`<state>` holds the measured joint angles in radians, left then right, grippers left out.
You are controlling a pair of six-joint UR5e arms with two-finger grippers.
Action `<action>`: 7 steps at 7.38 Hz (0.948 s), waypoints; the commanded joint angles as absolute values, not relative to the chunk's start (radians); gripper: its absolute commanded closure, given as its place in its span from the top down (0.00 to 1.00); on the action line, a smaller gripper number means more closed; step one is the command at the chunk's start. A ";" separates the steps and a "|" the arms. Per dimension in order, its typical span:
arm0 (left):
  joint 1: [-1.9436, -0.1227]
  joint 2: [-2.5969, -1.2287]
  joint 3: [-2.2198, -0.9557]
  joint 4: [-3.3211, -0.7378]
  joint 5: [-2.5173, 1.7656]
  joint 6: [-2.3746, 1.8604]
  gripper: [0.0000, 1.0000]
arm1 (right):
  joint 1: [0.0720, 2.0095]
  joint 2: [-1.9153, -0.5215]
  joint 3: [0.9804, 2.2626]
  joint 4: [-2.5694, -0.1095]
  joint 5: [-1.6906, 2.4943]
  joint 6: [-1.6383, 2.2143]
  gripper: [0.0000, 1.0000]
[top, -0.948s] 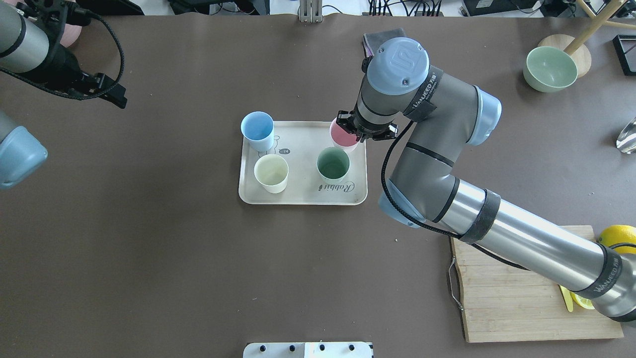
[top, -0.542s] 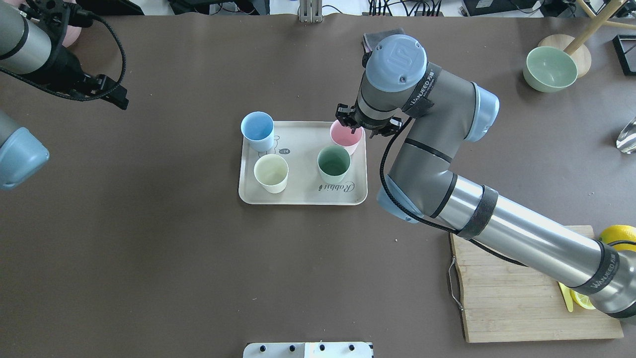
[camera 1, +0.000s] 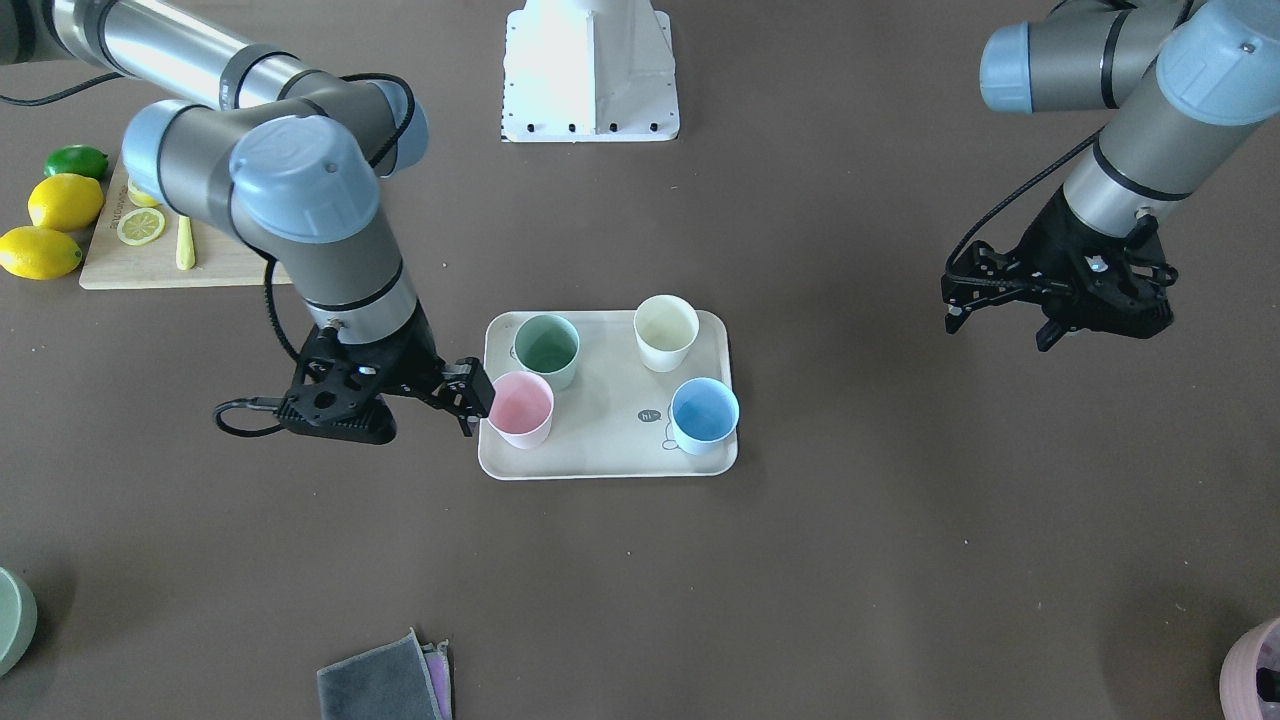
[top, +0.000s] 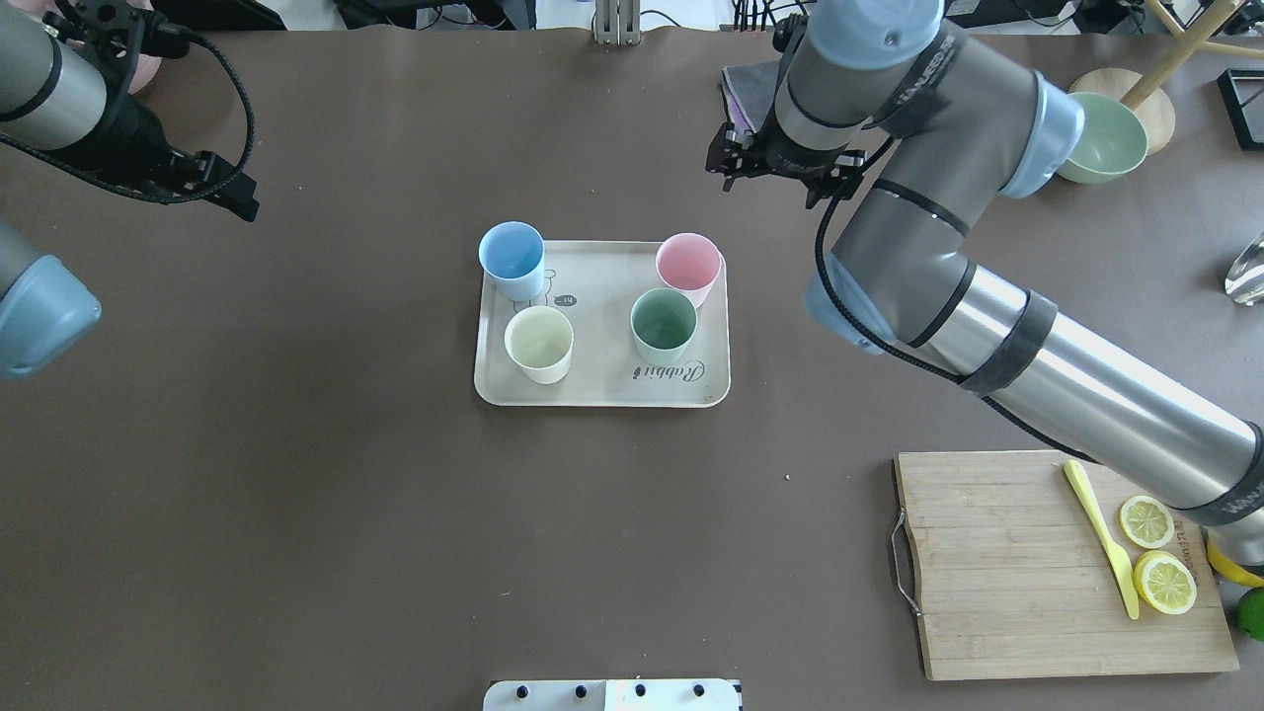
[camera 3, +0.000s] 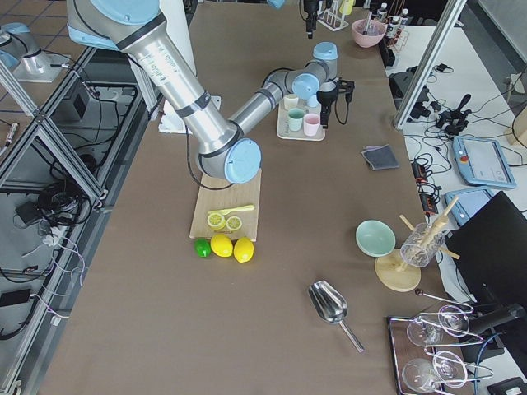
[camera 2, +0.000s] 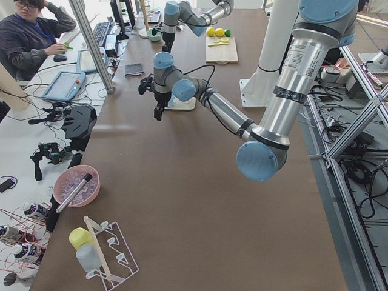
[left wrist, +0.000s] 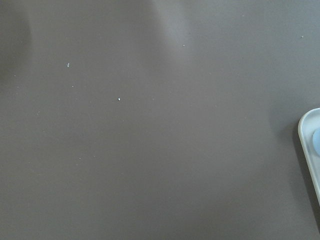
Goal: Place all cups on tray
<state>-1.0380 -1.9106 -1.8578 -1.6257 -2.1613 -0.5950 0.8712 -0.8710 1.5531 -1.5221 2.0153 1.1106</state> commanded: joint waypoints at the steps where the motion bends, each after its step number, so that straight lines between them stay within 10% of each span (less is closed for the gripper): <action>1: -1.101 -1.901 -1.864 -1.583 -2.193 -0.521 0.98 | 1.082 -1.050 1.706 -1.654 2.147 0.711 1.00; 7: -1.527 -1.823 -1.783 -1.239 -2.230 0.074 0.98 | 1.585 -1.639 1.829 -1.758 2.284 -0.197 1.00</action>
<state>-1.4546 -1.8781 -1.8139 -1.2431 -2.2073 0.0349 1.4711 -1.5291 1.8337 -1.7583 2.2588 -0.0596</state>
